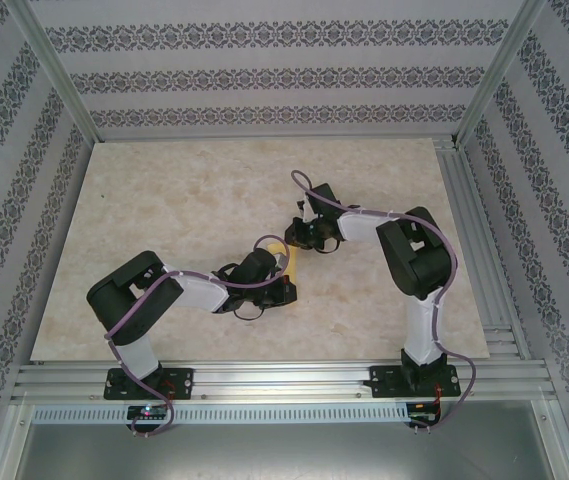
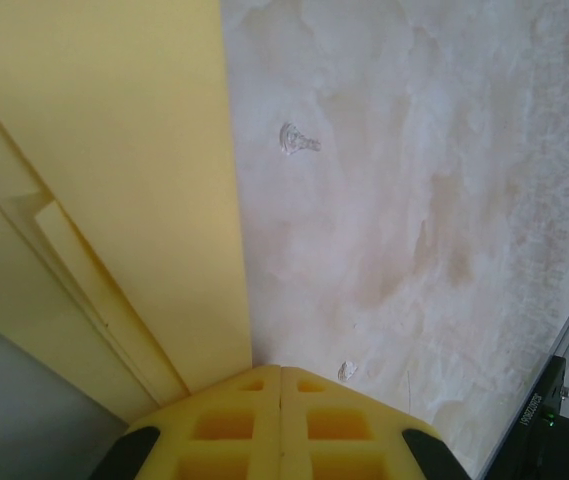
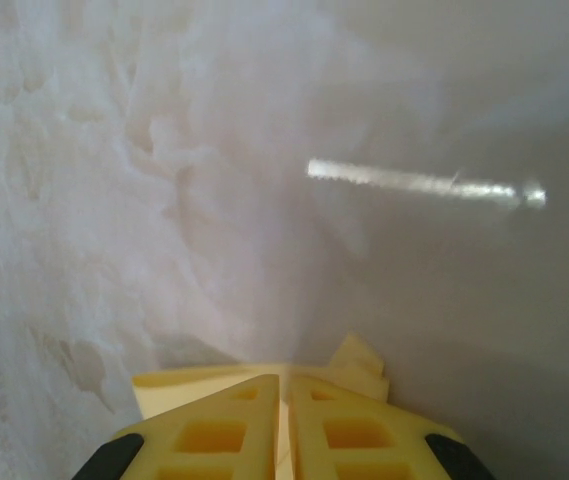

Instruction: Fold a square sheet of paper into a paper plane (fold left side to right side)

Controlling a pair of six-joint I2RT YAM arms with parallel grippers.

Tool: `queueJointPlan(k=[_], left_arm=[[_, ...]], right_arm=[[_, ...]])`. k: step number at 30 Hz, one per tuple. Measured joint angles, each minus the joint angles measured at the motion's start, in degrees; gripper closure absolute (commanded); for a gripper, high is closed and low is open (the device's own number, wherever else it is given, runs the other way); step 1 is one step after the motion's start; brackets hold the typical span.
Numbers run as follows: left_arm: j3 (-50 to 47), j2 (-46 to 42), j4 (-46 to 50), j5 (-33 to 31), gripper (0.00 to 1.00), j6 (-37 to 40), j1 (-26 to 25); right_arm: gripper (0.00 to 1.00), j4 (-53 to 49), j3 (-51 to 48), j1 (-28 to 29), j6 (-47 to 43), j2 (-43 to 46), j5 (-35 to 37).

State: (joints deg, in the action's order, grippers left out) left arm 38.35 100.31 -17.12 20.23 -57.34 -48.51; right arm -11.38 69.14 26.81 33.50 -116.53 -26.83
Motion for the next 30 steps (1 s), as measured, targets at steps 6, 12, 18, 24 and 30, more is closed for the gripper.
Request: queueJointPlan(k=[6,12,18,24,30], left_arm=[[-0.2,-0.2,0.0,0.0,1.0,0.0,0.0],[-0.2,-0.3,0.3,0.2,1.0,0.0,0.0],[-0.2,-0.5,0.9,0.2,1.0,0.0,-0.2],[-0.2,-0.6,1.0,0.2,1.0,0.0,-0.3],[-0.2,-0.6,1.1,0.2,1.0,0.0,-0.3]], right_arm=[[0.88,-0.7,3.9,-2.8,-0.9,-2.3,1.8],[0.87,-2.6,7.1,-3.8,-2.0,-4.0,2.0],[0.86,-3.2,5.9,-5.7,-2.4,-1.5,4.3],[0.86,-1.5,-4.0,-5.5,-1.5,11.9,3.6],[0.85,3.7,-13.6,0.7,2.8,18.3,1.7]])
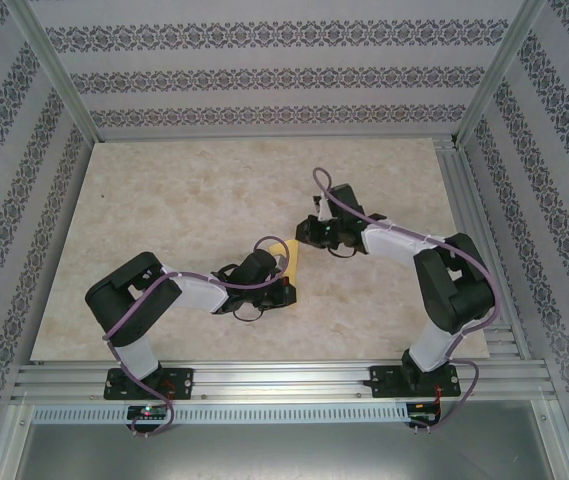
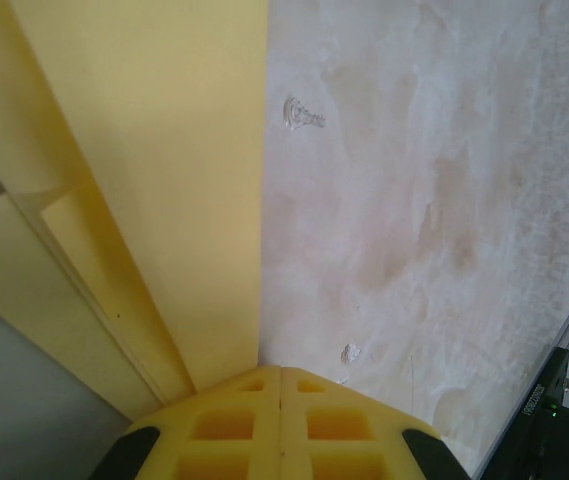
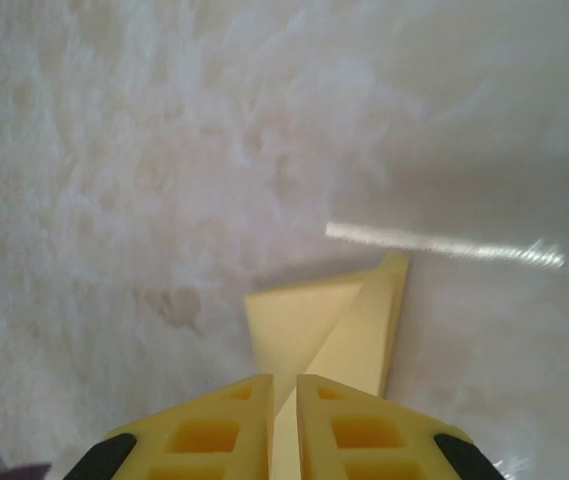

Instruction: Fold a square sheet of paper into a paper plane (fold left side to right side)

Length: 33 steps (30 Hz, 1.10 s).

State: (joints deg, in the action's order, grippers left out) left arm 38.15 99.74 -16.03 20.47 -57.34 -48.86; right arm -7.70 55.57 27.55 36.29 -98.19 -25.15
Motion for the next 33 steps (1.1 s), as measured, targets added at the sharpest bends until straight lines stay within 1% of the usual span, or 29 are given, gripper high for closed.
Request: queueJointPlan(k=[5,12,16,20,33], left_arm=[[0.0,0.0,0.0,0.0,1.0,0.0,0.0],[0.0,-0.1,0.3,0.0,1.0,0.0,-0.1],[0.0,-0.6,1.4,0.0,1.0,0.0,-0.7],[0.0,-1.1,2.4,-0.3,1.0,0.0,-1.4],[-1.2,-3.7,7.0,0.3,1.0,0.1,-3.9]], right_arm=[[0.85,2.3,-3.1,3.6,3.4,-1.9,-1.0],[0.85,4.3,-2.6,4.2,5.5,-8.3,-1.4],[0.85,1.4,-0.2,4.2,5.4,-8.8,0.7],[0.85,-0.7,0.6,4.3,5.1,-9.0,1.1],[0.85,-1.5,1.1,4.3,5.0,-9.3,1.1]])
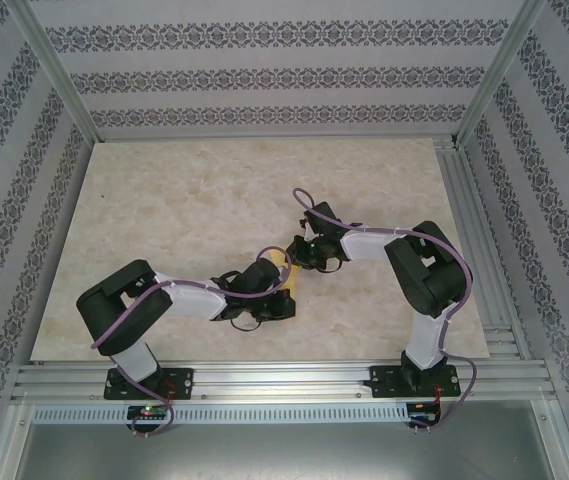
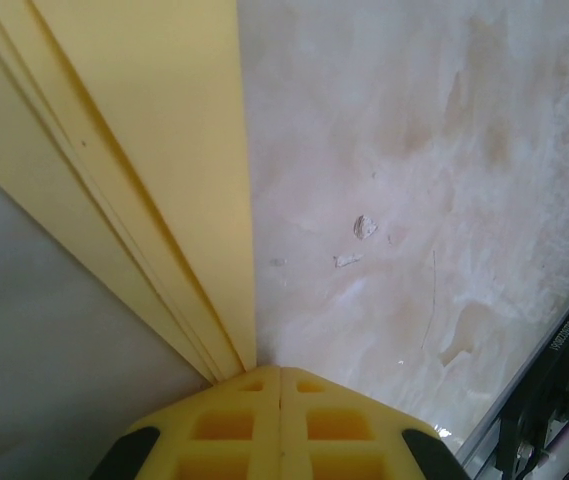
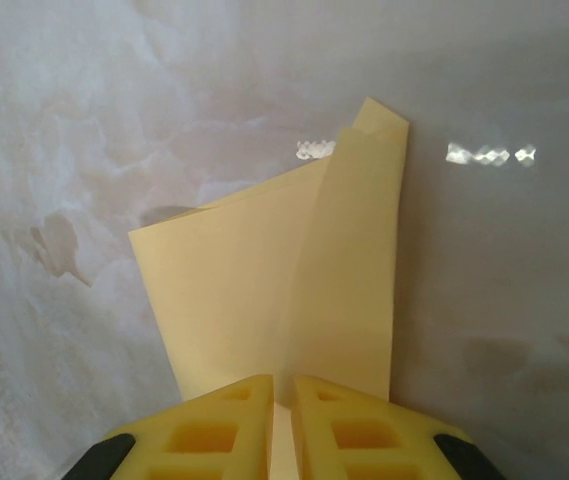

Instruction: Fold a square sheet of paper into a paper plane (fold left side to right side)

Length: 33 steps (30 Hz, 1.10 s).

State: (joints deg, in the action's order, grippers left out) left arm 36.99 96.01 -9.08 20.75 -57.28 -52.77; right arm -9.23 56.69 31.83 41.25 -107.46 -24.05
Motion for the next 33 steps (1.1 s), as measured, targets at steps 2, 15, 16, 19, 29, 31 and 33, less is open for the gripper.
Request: queueJointPlan(k=[2,15,16,19,29,31,33], left_arm=[[-0.1,0.0,0.0,-0.1,1.0,0.0,-0.1],[0.1,-17.9,11.3,0.0,1.0,3.4,3.7],[0.7,-19.2,11.9,-0.2,1.0,3.9,4.7],[1.9,-20.5,12.3,-0.2,1.0,4.7,6.6],[2.0,-12.3,7.9,1.9,0.94,4.3,6.5],[2.0,-12.1,7.8,1.6,0.9,4.3,6.5],[2.0,-12.0,7.9,0.9,0.89,4.3,6.5]], right_arm=[[0.85,0.0,0.1,0.0,0.0,-0.1,0.0],[0.85,0.2,0.7,-0.1,-0.5,0.4,0.1],[0.85,-0.1,1.0,-0.1,-0.6,0.7,0.2],[0.85,-0.7,2.0,-0.1,-0.7,2.1,0.5],[0.84,-2.1,2.0,-1.1,-0.9,7.1,1.8],[0.83,-2.9,0.9,-2.1,-0.9,9.3,2.3],[0.78,-4.1,-0.5,-3.3,-1.4,12.0,3.3]])
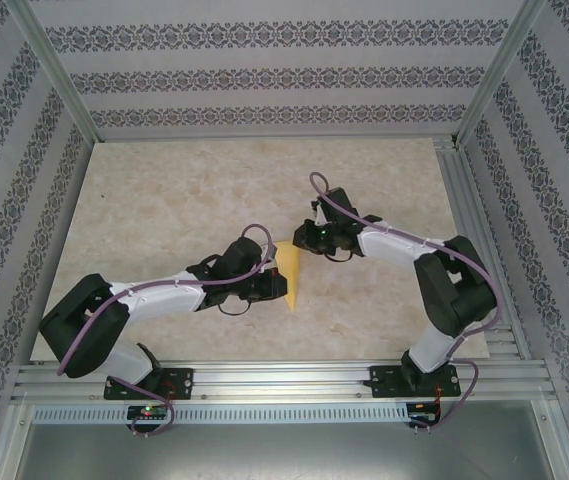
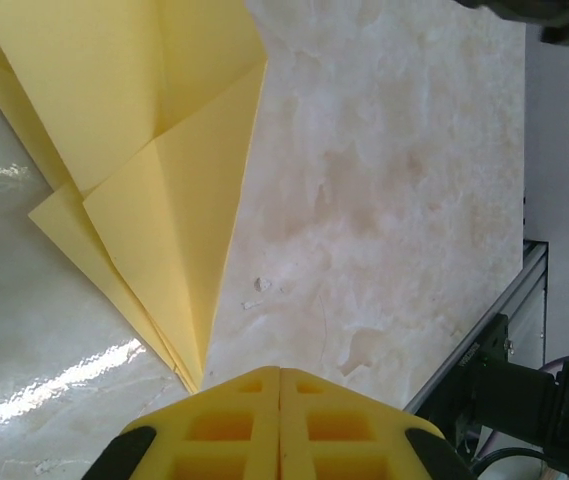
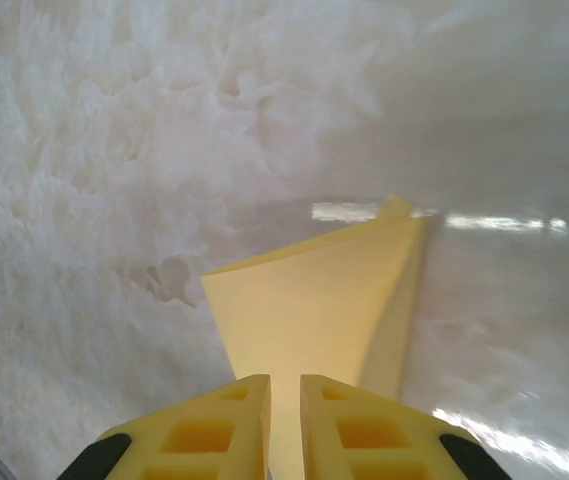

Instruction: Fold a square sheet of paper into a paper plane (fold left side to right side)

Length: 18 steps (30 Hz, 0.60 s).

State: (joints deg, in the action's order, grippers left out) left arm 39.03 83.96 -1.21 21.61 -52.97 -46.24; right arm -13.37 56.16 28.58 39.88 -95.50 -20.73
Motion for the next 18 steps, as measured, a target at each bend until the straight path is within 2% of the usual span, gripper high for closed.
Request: queueJointPlan(k=[5,9,14,18], left_arm=[[0.7,0.2,1.0,-2.1,0.87,0.0,0.4],[0.3,-2.3,3.7,-5.1,0.82,-0.2,2.7],[-2.1,-14.0,11.3,-13.5,0.68,-1.5,6.9],[-2.9,-24.1,20.1,-22.6,0.56,-2.4,7.8]], right_arm=[[0.71,-4.7,-1.7,-1.2,-2.5,5.7,3.4],[0.69,-8.8,-2.0,0.8,-3.8,8.3,6.6],[0.67,-16.1,0.0,8.8,-3.8,8.3,12.9],[0.63,-23.7,8.1,17.2,-3.5,4.2,19.8]])
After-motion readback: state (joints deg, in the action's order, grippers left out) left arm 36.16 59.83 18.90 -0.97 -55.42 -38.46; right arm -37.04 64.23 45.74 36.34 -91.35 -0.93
